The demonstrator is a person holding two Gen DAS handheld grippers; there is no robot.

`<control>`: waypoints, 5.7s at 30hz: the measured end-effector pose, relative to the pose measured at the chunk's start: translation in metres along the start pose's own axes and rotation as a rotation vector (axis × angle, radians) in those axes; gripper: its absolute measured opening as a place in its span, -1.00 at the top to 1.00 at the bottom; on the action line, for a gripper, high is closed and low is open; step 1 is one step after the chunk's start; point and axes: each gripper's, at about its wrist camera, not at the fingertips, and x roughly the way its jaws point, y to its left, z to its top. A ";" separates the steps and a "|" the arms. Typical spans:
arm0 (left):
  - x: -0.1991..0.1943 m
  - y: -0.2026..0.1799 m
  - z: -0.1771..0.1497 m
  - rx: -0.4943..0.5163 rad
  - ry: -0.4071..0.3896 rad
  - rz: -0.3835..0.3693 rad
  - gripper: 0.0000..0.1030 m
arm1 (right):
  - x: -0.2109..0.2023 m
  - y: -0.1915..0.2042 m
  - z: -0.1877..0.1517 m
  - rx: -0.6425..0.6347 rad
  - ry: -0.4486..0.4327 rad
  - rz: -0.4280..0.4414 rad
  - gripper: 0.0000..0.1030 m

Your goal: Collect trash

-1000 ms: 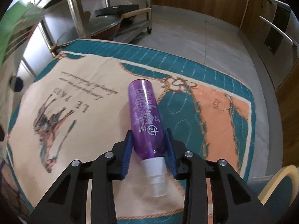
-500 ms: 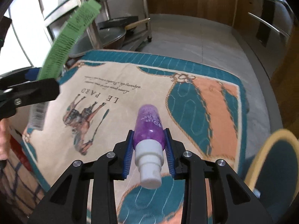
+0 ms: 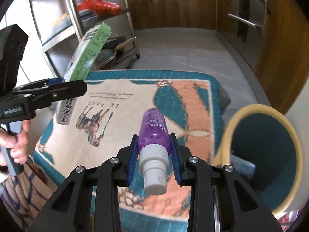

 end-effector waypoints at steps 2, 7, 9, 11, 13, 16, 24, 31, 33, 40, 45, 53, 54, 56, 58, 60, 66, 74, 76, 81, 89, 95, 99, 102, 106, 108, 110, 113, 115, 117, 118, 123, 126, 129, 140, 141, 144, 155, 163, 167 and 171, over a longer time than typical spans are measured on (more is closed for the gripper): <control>0.001 -0.007 0.001 0.011 -0.001 -0.010 -0.40 | -0.010 -0.004 -0.004 0.010 -0.014 -0.009 0.35; 0.002 -0.025 0.002 0.039 -0.004 -0.031 -0.40 | -0.025 -0.014 -0.012 0.032 -0.040 -0.022 0.35; 0.003 -0.031 0.003 0.049 -0.003 -0.039 -0.40 | -0.031 -0.020 -0.016 0.046 -0.051 -0.028 0.35; 0.006 -0.039 0.003 0.064 0.000 -0.046 -0.40 | -0.036 -0.026 -0.020 0.055 -0.058 -0.039 0.35; 0.010 -0.049 0.004 0.081 0.004 -0.054 -0.40 | -0.039 -0.033 -0.021 0.066 -0.064 -0.046 0.35; 0.016 -0.062 0.006 0.103 0.013 -0.065 -0.40 | -0.046 -0.045 -0.026 0.088 -0.075 -0.060 0.35; 0.034 -0.093 0.011 0.147 0.037 -0.096 -0.40 | -0.060 -0.077 -0.041 0.144 -0.101 -0.132 0.35; 0.060 -0.130 0.011 0.214 0.066 -0.127 -0.40 | -0.064 -0.111 -0.053 0.230 -0.091 -0.180 0.35; 0.067 -0.139 0.012 0.233 0.069 -0.138 -0.40 | -0.063 -0.121 -0.057 0.255 -0.083 -0.194 0.35; 0.094 -0.166 0.021 0.252 0.080 -0.174 -0.40 | -0.058 -0.138 -0.063 0.293 -0.060 -0.218 0.35; 0.115 -0.187 0.023 0.275 0.081 -0.186 -0.40 | -0.054 -0.142 -0.067 0.292 -0.041 -0.243 0.35; 0.149 -0.194 0.025 0.245 0.122 -0.192 -0.41 | -0.043 -0.161 -0.077 0.343 0.000 -0.260 0.35; 0.153 -0.194 0.025 0.242 0.128 -0.193 -0.41 | -0.041 -0.162 -0.077 0.347 0.004 -0.259 0.35; 0.162 -0.196 0.023 0.243 0.145 -0.194 -0.41 | -0.039 -0.161 -0.077 0.347 0.010 -0.260 0.35; 0.170 -0.198 0.022 0.243 0.158 -0.189 -0.41 | -0.036 -0.160 -0.077 0.346 0.020 -0.262 0.35; 0.174 -0.197 0.020 0.239 0.168 -0.184 -0.41 | -0.034 -0.160 -0.077 0.349 0.029 -0.261 0.35; 0.174 -0.193 0.020 0.230 0.171 -0.170 -0.47 | -0.028 -0.163 -0.079 0.366 0.047 -0.253 0.34; 0.162 -0.180 0.029 0.182 0.135 -0.170 -0.67 | -0.024 -0.164 -0.082 0.381 0.054 -0.247 0.34; 0.156 -0.174 0.029 0.167 0.126 -0.174 -0.68 | -0.023 -0.165 -0.082 0.389 0.052 -0.242 0.34; 0.145 -0.161 0.025 0.151 0.122 -0.157 -0.73 | -0.019 -0.163 -0.077 0.398 0.044 -0.231 0.25; 0.125 -0.149 0.019 0.152 0.103 -0.138 -0.81 | -0.027 -0.150 -0.065 0.379 -0.015 -0.214 -0.16; 0.108 -0.149 0.016 0.170 0.072 -0.138 -0.89 | -0.043 -0.145 -0.064 0.378 -0.044 -0.217 -0.26; 0.095 -0.150 0.014 0.180 0.050 -0.140 -0.89 | -0.056 -0.140 -0.067 0.361 -0.050 -0.233 -0.33; 0.082 -0.149 0.012 0.179 0.029 -0.140 -0.89 | -0.069 -0.134 -0.070 0.346 -0.065 -0.251 -0.37; 0.063 -0.150 0.005 0.195 -0.008 -0.129 -0.89 | -0.089 -0.124 -0.080 0.351 -0.098 -0.274 -0.47; 0.055 -0.151 0.001 0.207 -0.026 -0.116 -0.89 | -0.097 -0.118 -0.085 0.345 -0.111 -0.288 -0.55; 0.047 -0.153 -0.005 0.217 -0.034 -0.105 -0.89 | -0.109 -0.111 -0.090 0.341 -0.136 -0.304 -0.58; 0.039 -0.154 -0.010 0.219 -0.039 -0.105 -0.89 | -0.123 -0.102 -0.095 0.338 -0.173 -0.323 -0.65; 0.033 -0.155 -0.013 0.221 -0.049 -0.095 -0.89 | -0.130 -0.097 -0.098 0.340 -0.194 -0.326 -0.69; 0.028 -0.155 -0.016 0.221 -0.057 -0.088 -0.89 | -0.139 -0.092 -0.101 0.341 -0.225 -0.345 -0.75; 0.025 -0.156 -0.017 0.220 -0.061 -0.086 -0.89 | -0.143 -0.089 -0.102 0.339 -0.237 -0.347 -0.75; 0.013 -0.155 -0.025 0.230 -0.087 -0.065 -0.89 | -0.152 -0.078 -0.113 0.335 -0.267 -0.381 -0.80; 0.006 -0.154 -0.031 0.226 -0.094 -0.062 -0.89 | -0.154 -0.071 -0.117 0.325 -0.274 -0.391 -0.82; -0.001 -0.155 -0.035 0.223 -0.101 -0.061 -0.89 | -0.158 -0.066 -0.118 0.311 -0.295 -0.406 -0.83; -0.007 -0.153 -0.041 0.207 -0.115 -0.026 -0.89 | -0.161 -0.062 -0.120 0.317 -0.307 -0.410 -0.85; -0.006 -0.154 -0.041 0.208 -0.114 -0.025 -0.90 | -0.161 -0.062 -0.120 0.316 -0.307 -0.409 -0.85; -0.006 -0.155 -0.042 0.211 -0.112 -0.030 -0.90 | -0.161 -0.060 -0.119 0.314 -0.307 -0.407 -0.86; -0.007 -0.155 -0.041 0.210 -0.115 -0.034 -0.90 | -0.163 -0.060 -0.121 0.322 -0.311 -0.419 -0.86; -0.007 -0.157 -0.042 0.214 -0.113 -0.037 -0.90 | -0.165 -0.059 -0.122 0.330 -0.317 -0.424 -0.87; -0.007 -0.157 -0.042 0.213 -0.112 -0.039 -0.90 | -0.165 -0.059 -0.122 0.329 -0.317 -0.423 -0.87; -0.007 -0.158 -0.042 0.213 -0.112 -0.038 -0.90 | -0.166 -0.058 -0.122 0.329 -0.318 -0.423 -0.87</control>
